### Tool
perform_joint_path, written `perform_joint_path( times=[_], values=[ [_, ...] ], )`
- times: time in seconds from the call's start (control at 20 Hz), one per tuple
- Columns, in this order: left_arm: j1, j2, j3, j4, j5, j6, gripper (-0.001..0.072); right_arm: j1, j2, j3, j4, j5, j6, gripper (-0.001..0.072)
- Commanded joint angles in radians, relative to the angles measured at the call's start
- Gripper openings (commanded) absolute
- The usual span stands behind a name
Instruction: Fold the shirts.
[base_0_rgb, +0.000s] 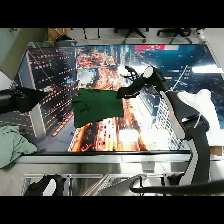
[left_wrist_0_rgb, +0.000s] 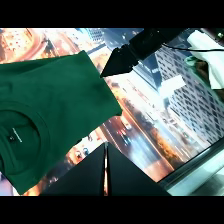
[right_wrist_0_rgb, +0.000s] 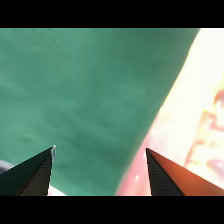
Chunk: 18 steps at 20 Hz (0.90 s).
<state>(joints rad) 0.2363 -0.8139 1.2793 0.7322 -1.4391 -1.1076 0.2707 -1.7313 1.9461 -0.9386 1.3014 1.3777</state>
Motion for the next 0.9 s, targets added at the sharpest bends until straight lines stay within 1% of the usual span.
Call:
perform_joint_path(
  times=[0.0,0.15,0.25,0.5,0.55,0.6,0.65,0.7,0.75,0.85],
  values=[
    [0.001,0.006,-0.034,0.0,0.003,0.0,0.0017,-0.005,-0.055,0.0,0.017,0.025,0.01,0.0644],
    [0.001,0.005,-0.033,0.0,0.003,0.0,0.0017,-0.004,-0.083,0.0,0.099,0.05,0.001,0.0644],
    [0.001,0.006,-0.033,0.0,0.009,0.0,0.0017,0.003,-0.094,0.0,0.17,0.054,-0.038,0.0644],
    [0.001,0.006,-0.033,0.0,0.01,0.0,0.0017,0.031,-0.135,0.0,0.202,0.062,-0.059,0.0638],
    [0.001,0.006,-0.033,0.0,0.01,0.0,0.0017,0.033,-0.14,0.0,0.226,0.062,-0.075,0.0566],
    [0.001,0.006,-0.033,0.0,0.01,0.0,0.0017,0.033,-0.14,0.0,0.257,0.062,-0.097,0.0286],
    [0.001,0.006,-0.033,0.0,0.01,0.0,0.0017,0.031,-0.136,0.0,0.297,0.065,-0.124,0.0063],
    [0.001,0.006,-0.033,0.0,0.01,0.0,0.0017,0.029,-0.127,0.0,0.324,0.069,-0.141,0.0061],
    [0.001,0.006,-0.033,0.0,0.01,0.0,0.0017,0.027,-0.111,0.003,0.333,0.074,-0.153,0.002],
    [0.001,0.006,-0.033,-0.001,0.01,0.0,0.0017,0.008,-0.063,0.036,0.334,0.091,-0.152,0.0019]
  ],
)
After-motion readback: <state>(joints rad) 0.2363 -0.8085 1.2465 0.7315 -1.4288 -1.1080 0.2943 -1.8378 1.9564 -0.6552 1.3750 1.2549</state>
